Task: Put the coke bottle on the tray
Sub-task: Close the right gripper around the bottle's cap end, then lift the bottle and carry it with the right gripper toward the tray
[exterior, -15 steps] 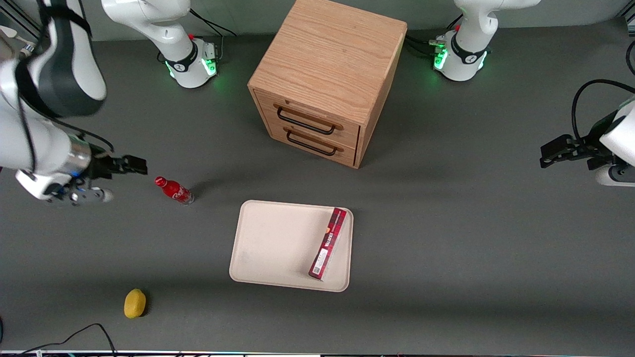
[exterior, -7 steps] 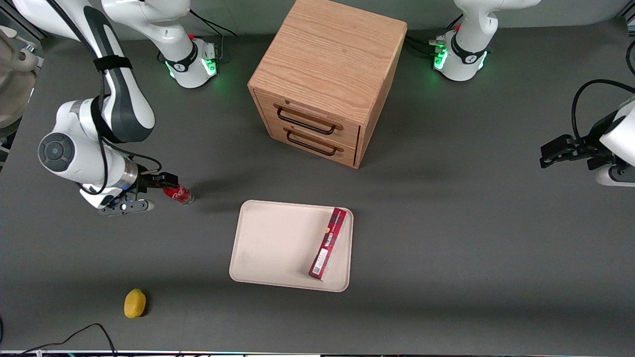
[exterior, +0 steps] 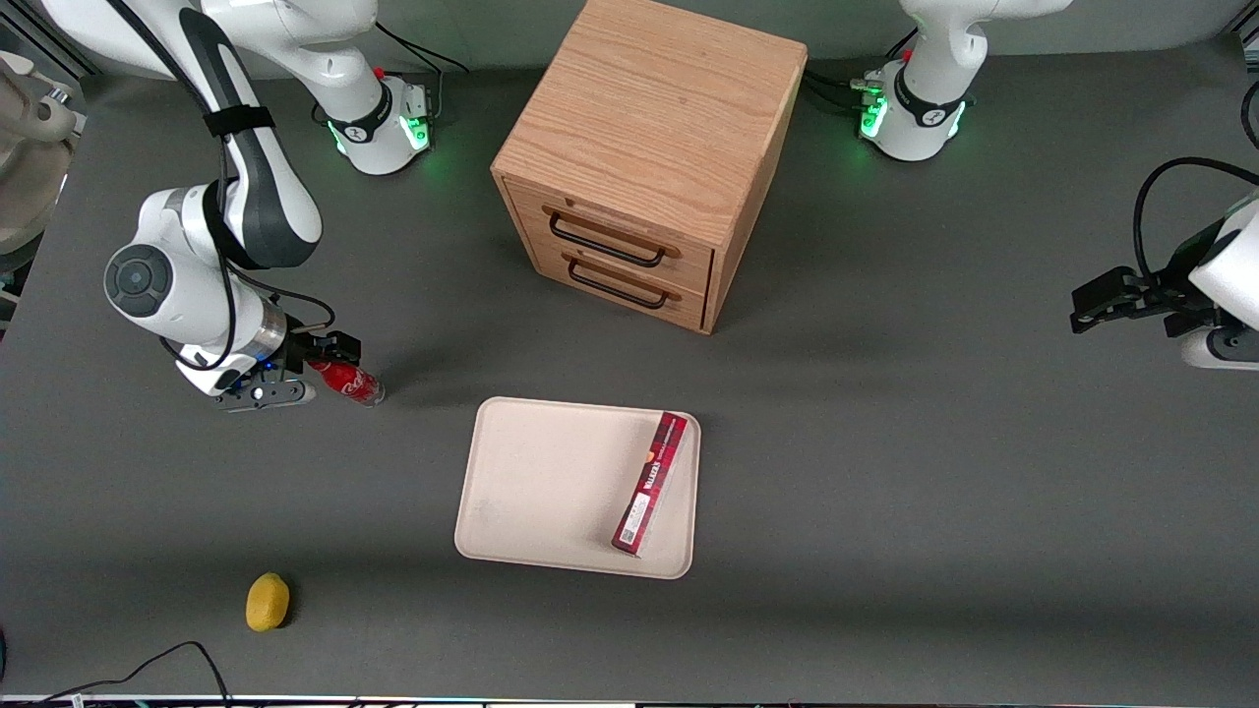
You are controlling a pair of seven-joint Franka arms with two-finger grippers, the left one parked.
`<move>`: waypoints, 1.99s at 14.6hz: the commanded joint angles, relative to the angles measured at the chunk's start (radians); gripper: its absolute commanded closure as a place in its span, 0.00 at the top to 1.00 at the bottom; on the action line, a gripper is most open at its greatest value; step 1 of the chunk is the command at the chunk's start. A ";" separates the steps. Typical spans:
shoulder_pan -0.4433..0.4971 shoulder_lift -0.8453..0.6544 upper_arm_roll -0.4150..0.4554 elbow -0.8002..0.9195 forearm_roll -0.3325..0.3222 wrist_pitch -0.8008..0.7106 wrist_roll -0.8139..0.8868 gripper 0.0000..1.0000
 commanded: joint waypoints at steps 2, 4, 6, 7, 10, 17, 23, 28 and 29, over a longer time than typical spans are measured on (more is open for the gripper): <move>-0.014 -0.042 0.005 -0.039 -0.009 0.014 -0.015 0.59; -0.016 -0.042 0.003 -0.042 -0.009 0.015 -0.017 0.43; -0.017 -0.042 0.003 -0.042 -0.011 0.014 -0.017 0.27; -0.019 -0.042 0.003 -0.042 -0.011 0.014 -0.017 0.21; -0.020 -0.058 0.003 -0.041 -0.018 0.002 -0.017 0.00; -0.022 -0.118 -0.003 0.307 -0.018 -0.485 0.006 0.00; -0.020 0.023 -0.003 0.847 -0.008 -0.955 0.041 0.00; 0.001 0.175 0.024 1.040 0.015 -1.028 0.184 0.00; 0.003 0.215 0.032 1.086 0.021 -1.028 0.199 0.00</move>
